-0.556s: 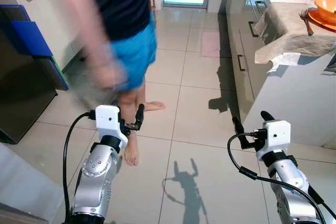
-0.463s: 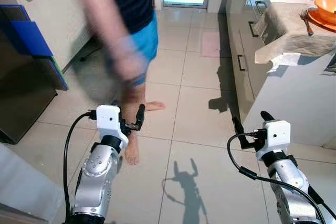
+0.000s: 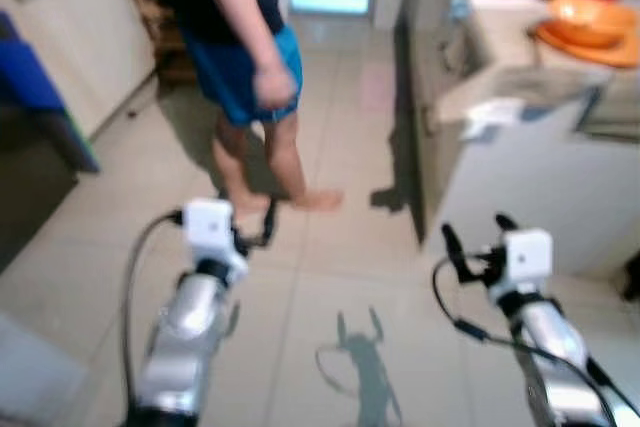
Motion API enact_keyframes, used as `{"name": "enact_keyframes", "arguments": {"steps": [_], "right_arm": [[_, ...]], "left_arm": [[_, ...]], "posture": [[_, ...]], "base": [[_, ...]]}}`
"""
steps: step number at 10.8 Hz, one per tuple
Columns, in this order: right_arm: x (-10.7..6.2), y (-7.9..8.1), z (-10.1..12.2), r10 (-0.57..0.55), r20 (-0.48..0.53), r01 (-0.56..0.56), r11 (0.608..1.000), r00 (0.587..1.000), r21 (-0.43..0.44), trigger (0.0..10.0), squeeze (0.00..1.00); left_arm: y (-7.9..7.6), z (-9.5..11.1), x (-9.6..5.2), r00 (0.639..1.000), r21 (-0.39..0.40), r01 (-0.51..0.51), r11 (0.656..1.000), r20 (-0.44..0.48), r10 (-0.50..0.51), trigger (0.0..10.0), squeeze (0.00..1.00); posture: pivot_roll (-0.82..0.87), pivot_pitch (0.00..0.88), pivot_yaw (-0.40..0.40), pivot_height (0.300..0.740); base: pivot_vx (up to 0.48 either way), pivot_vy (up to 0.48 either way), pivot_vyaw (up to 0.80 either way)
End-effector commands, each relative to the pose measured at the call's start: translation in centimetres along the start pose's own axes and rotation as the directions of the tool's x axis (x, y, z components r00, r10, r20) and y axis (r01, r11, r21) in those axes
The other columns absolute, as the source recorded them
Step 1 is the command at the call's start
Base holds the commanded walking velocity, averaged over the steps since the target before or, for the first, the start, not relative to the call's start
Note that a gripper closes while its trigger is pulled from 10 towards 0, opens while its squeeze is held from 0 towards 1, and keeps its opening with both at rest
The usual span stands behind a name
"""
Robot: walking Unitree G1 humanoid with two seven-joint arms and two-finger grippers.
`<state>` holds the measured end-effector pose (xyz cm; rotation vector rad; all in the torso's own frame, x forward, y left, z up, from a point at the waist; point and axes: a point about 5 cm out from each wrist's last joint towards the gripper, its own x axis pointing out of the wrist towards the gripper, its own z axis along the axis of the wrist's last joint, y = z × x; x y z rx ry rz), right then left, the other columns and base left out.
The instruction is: Setting the table
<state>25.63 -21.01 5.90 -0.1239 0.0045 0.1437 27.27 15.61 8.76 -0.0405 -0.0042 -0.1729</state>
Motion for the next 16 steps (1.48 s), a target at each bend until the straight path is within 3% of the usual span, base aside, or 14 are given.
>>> {"name": "enact_keyframes", "arguments": {"steps": [1,11,16], "right_arm": [[0.0,-0.47,0.08,-0.007,0.006,0.007,1.0,1.0,-0.006,10.0,0.0],[-0.38,-0.29,0.13,0.005,0.012,-0.005,1.0,1.0,-0.006,10.0,0.0],[-0.26,0.06,0.62,0.012,0.021,-0.012,1.0,1.0,-0.01,10.0,0.0]], "left_arm": [[-0.39,0.18,0.23,1.0,0.0,0.005,1.0,0.006,-0.005,10.0,0.0],[-0.29,0.21,-0.17,1.0,-0.02,-0.011,1.0,0.002,0.011,10.0,0.0],[-1.06,0.49,0.28,1.0,-0.033,0.024,0.999,0.015,-0.024,10.0,0.0]], "posture": [[-0.11,0.0,0.036,0.74],[-0.11,0.0,0.032,0.74],[-0.11,0.0,0.025,0.74]], "base": [[0.0,-0.48,0.0],[0.0,-0.48,0.0],[0.0,-0.066,0.0]]}}
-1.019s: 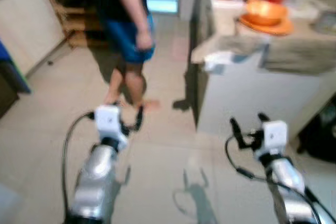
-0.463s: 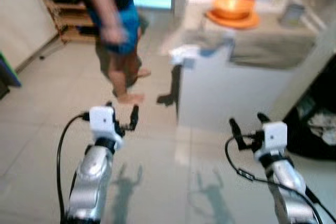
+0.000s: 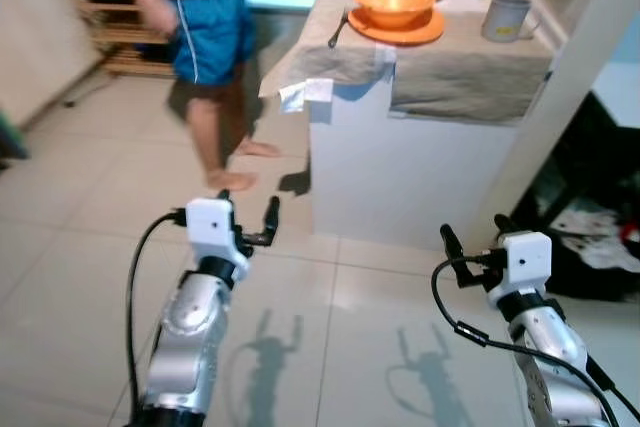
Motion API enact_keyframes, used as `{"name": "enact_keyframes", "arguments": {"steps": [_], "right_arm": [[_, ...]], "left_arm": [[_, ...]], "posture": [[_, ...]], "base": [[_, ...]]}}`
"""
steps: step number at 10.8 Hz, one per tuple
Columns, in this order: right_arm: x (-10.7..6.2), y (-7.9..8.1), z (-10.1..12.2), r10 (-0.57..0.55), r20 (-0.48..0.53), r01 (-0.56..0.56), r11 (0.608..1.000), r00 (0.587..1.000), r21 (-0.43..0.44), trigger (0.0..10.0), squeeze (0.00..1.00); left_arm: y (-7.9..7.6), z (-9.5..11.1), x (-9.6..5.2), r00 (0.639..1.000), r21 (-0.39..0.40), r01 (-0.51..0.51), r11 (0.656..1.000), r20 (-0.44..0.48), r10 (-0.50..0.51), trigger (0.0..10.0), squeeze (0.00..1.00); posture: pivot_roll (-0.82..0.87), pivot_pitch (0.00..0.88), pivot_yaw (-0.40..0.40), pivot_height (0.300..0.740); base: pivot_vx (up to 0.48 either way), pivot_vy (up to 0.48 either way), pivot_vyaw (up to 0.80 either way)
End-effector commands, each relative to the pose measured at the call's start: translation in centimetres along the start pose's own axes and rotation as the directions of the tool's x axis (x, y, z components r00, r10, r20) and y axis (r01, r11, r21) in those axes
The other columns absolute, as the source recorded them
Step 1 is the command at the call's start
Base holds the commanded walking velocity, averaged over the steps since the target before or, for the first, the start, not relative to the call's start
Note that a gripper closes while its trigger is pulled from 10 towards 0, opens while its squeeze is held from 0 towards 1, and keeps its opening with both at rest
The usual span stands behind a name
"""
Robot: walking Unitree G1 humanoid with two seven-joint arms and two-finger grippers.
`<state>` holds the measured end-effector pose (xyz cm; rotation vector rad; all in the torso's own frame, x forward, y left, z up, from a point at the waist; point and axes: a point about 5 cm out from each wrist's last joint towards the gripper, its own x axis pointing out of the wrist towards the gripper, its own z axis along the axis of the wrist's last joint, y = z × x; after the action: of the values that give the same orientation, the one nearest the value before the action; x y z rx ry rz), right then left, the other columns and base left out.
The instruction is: Setting the table
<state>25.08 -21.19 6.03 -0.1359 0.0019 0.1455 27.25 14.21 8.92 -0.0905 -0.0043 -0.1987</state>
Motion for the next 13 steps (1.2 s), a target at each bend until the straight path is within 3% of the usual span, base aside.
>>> {"name": "enact_keyframes", "arguments": {"steps": [1,13], "right_arm": [[0.36,0.15,0.52,0.011,0.019,-0.011,1.0,1.0,0.002,10.0,0.0],[0.93,0.32,0.71,0.006,0.01,-0.006,1.0,1.0,-0.003,10.0,0.0]], "left_arm": [[0.19,0.56,0.09,1.0,0.012,0.003,1.0,0.021,-0.004,10.0,0.0],[-0.2,1.17,0.46,0.999,0.024,0.009,1.0,0.044,-0.011,10.0,0.0]], "posture": [[-0.11,0.0,0.025,0.74],[-0.11,0.0,0.031,0.74]], "base": [[0.469,0.0,0.0],[0.466,0.0,0.0]]}}
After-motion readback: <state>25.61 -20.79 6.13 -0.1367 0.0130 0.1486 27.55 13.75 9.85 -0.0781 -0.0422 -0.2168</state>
